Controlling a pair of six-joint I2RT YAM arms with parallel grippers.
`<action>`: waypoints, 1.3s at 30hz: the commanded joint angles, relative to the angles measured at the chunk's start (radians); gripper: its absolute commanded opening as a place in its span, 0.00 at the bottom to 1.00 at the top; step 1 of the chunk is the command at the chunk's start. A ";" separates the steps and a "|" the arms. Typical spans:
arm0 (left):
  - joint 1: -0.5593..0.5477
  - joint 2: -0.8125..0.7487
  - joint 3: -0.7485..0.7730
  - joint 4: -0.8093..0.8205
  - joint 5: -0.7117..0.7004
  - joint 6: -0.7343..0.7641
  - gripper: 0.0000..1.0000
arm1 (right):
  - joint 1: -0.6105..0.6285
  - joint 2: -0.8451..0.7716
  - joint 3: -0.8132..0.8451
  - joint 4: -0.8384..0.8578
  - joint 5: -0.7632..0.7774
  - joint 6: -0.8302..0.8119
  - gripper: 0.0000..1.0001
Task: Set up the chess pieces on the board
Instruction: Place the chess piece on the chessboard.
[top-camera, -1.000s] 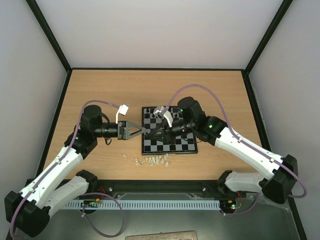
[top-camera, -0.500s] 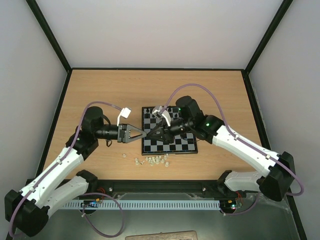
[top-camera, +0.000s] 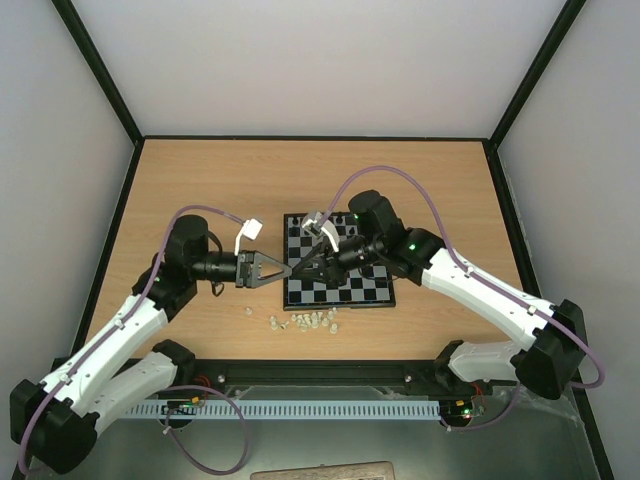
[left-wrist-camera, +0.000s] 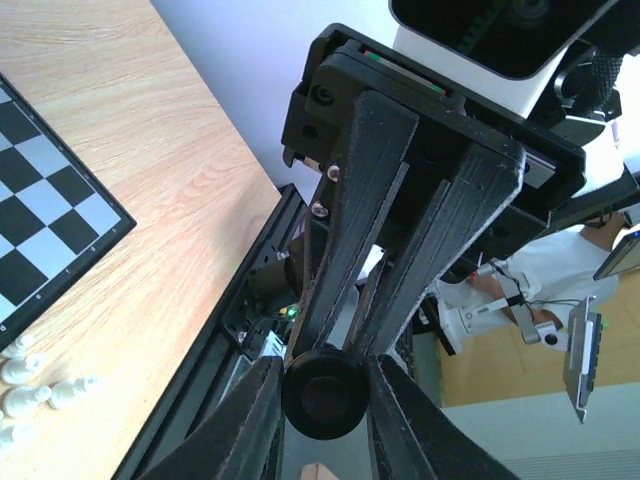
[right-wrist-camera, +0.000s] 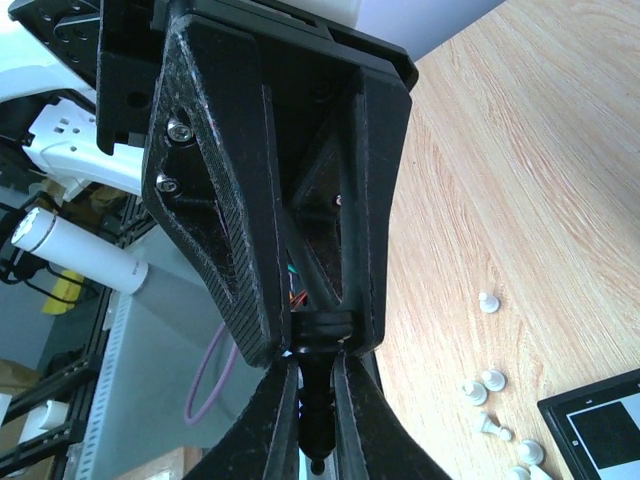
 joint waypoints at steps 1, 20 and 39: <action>-0.005 0.011 -0.009 -0.008 0.031 0.021 0.23 | -0.007 0.010 0.027 0.013 -0.003 0.007 0.08; 0.002 0.061 0.017 -0.018 -0.094 0.039 0.10 | -0.170 -0.098 -0.079 0.169 0.005 0.222 0.72; 0.009 0.112 0.053 0.305 -0.373 -0.283 0.05 | -0.263 -0.110 -0.371 0.903 -0.045 0.910 0.75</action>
